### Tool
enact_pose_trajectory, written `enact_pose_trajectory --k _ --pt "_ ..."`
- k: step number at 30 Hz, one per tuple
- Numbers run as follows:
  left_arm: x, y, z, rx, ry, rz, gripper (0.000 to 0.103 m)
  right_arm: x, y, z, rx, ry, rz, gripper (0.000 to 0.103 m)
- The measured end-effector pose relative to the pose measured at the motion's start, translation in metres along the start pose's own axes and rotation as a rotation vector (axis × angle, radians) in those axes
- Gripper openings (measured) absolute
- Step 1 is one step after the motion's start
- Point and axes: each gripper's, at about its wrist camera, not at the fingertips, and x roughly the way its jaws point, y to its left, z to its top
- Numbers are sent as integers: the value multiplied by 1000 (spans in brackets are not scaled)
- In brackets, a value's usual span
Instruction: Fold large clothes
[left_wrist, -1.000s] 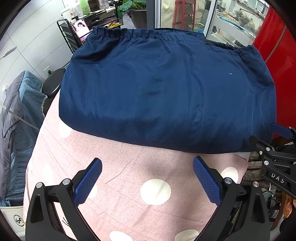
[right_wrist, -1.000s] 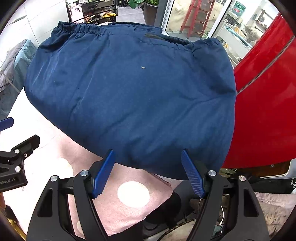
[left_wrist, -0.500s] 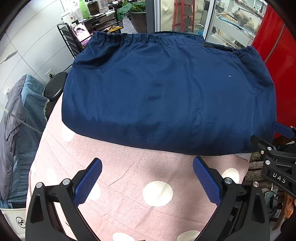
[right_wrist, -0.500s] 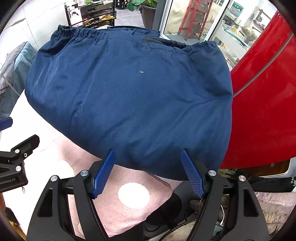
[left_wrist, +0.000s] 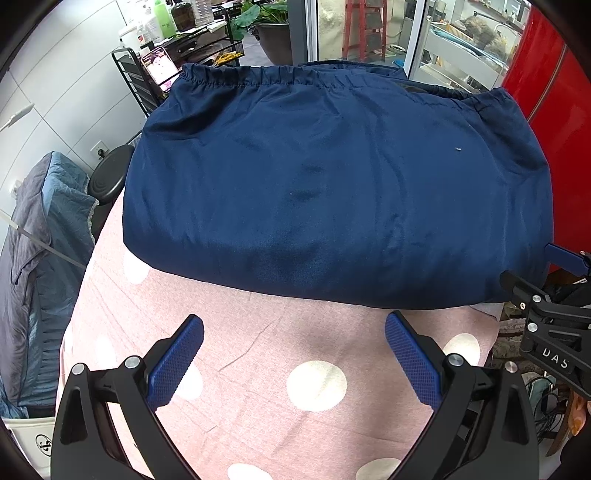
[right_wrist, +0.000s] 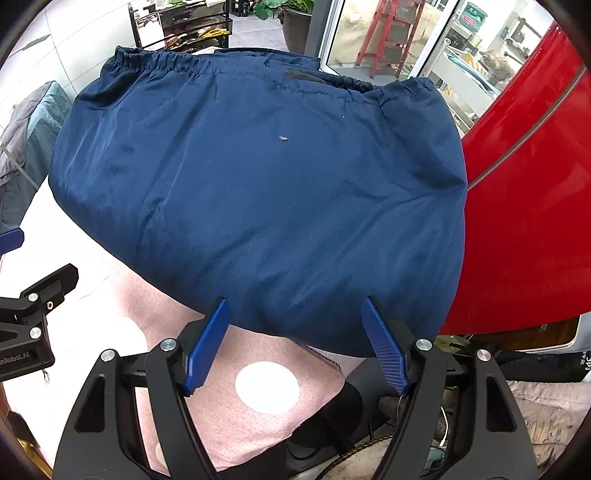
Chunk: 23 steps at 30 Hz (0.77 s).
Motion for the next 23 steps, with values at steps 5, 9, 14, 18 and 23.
enact_pose_trajectory --k 5,9,14,18,23 --pt "0 -1 0 2 2 -9 97 1 0 0 -5 2 -4 74" --pt "-1 -1 -1 -2 -12 -16 97 1 0 -1 -3 3 -7 74" --pt "-2 0 -1 -20 -19 -39 97 3 -1 -2 -2 9 -7 74" --pt "0 -3 0 -2 0 -18 97 2 0 -1 -7 9 -10 74" --pt "2 -3 -1 -1 6 -25 97 2 2 -2 -10 10 -9 74"
